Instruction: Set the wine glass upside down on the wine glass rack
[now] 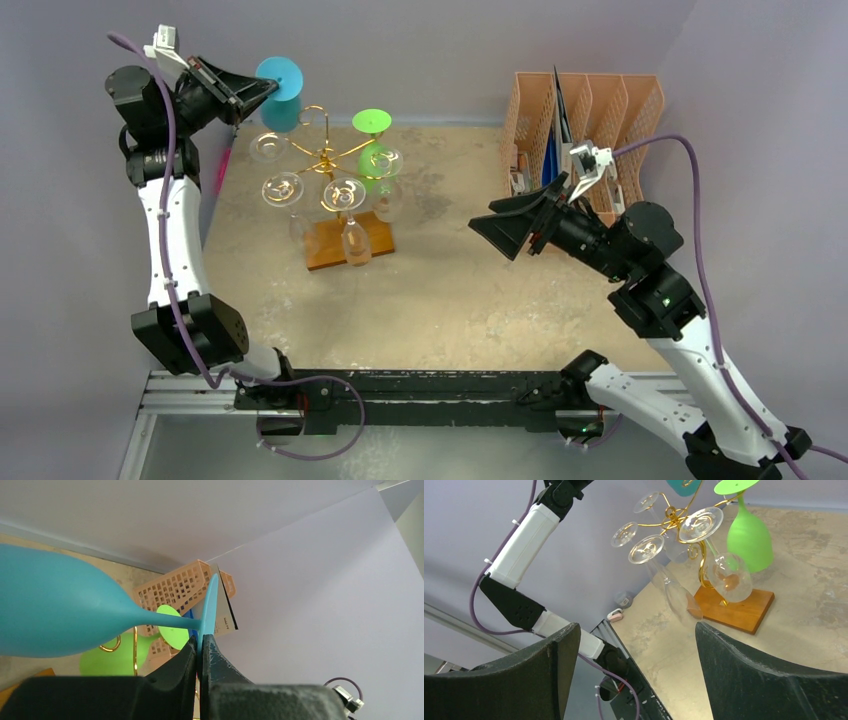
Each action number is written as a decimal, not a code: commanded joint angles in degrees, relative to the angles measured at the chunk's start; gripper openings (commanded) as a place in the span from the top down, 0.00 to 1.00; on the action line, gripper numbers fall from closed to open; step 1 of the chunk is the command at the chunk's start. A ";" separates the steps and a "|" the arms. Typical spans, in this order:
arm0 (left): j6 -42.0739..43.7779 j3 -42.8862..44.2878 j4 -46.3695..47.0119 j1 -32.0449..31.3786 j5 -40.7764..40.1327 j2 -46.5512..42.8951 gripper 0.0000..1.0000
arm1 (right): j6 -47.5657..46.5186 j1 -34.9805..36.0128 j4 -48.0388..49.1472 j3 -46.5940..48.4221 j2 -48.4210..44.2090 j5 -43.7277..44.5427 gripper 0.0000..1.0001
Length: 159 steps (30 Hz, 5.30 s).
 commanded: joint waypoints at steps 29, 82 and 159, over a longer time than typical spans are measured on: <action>-1.87 -5.21 -9.57 0.33 0.41 -1.29 1.00 | 1.33 0.15 6.06 -0.52 -1.48 -1.26 0.15; -1.59 0.20 -2.37 -5.56 8.51 5.72 1.00 | -0.25 0.18 2.19 0.96 -0.41 -0.88 0.15; 38.31 12.04 -38.19 5.45 -30.72 -3.86 0.40 | -6.27 0.15 -12.99 4.56 -1.26 16.01 0.15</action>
